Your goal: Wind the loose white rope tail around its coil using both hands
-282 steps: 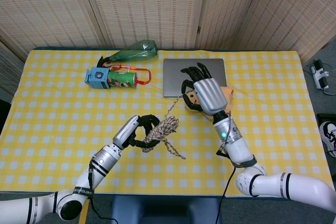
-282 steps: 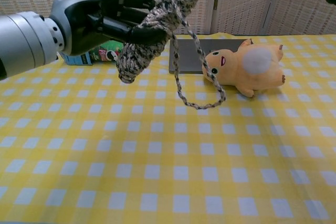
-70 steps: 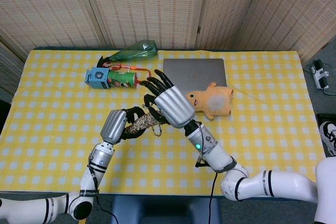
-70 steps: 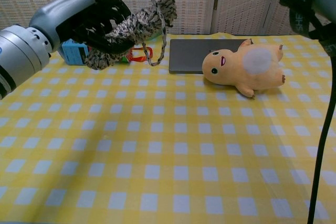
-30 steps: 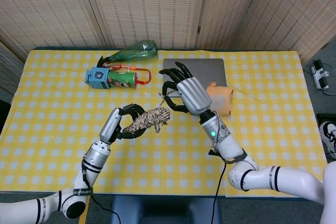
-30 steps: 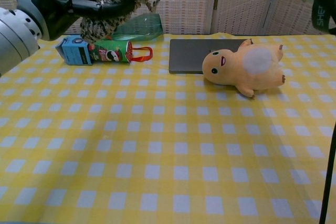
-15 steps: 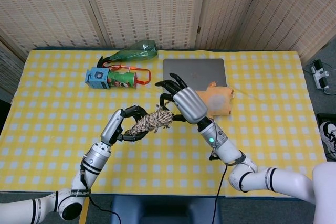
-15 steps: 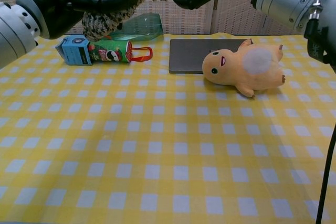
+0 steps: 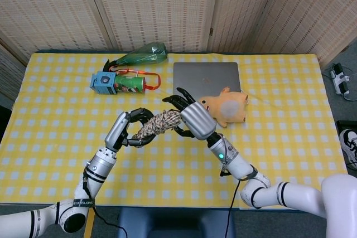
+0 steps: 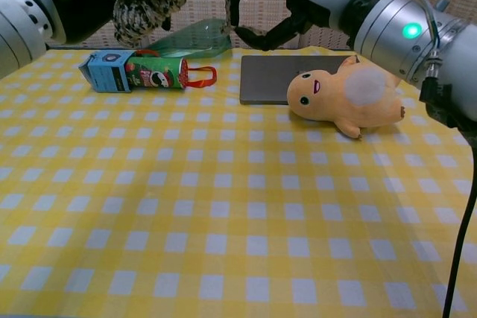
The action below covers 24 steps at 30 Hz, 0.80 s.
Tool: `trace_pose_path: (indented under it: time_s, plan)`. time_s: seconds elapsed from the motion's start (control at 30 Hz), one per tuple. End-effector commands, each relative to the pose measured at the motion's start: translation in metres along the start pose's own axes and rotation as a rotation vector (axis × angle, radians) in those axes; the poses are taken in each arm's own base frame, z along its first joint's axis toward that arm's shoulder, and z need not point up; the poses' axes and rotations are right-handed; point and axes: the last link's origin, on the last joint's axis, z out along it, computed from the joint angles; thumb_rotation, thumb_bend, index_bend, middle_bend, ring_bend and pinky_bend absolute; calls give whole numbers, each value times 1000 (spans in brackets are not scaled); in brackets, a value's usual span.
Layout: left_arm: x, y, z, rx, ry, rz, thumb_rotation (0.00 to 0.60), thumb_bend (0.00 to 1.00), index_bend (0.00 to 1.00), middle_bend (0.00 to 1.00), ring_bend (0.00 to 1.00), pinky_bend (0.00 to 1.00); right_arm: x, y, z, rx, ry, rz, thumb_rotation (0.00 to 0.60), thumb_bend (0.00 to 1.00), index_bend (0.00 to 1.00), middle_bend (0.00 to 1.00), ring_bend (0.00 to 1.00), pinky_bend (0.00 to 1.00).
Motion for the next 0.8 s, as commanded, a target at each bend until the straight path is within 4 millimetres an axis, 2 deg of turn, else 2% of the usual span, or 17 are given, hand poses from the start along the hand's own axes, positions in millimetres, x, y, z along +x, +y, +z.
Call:
trace_pose_path:
  time_s: [0.03, 0.6, 0.7, 0.77, 0.8]
  plan:
    - [1, 1, 1, -1, 5, -4, 600, 659, 693, 737, 632, 600, -4, -2, -1, 4, -10, -6, 600, 575, 685, 222, 172, 39]
    - [11, -3, 5, 12, 67, 23, 600, 659, 695, 738, 633, 600, -20, -7, -11, 11, -59, -35, 600, 574, 670, 215, 162, 39]
    - [14, -4, 5, 1, 81, 56, 600, 659, 695, 737, 633, 600, -17, -5, -15, -7, -70, -34, 600, 574, 462, 151, 136, 31]
    - [16, -5, 6, -4, 89, 77, 600, 660, 695, 738, 633, 600, -14, -5, -17, -20, -77, -26, 600, 530, 224, 95, 113, 14]
    - [18, -5, 6, -8, 96, 89, 600, 659, 695, 738, 632, 600, -12, -5, -19, -28, -82, -24, 600, 501, 161, 76, 106, 9]
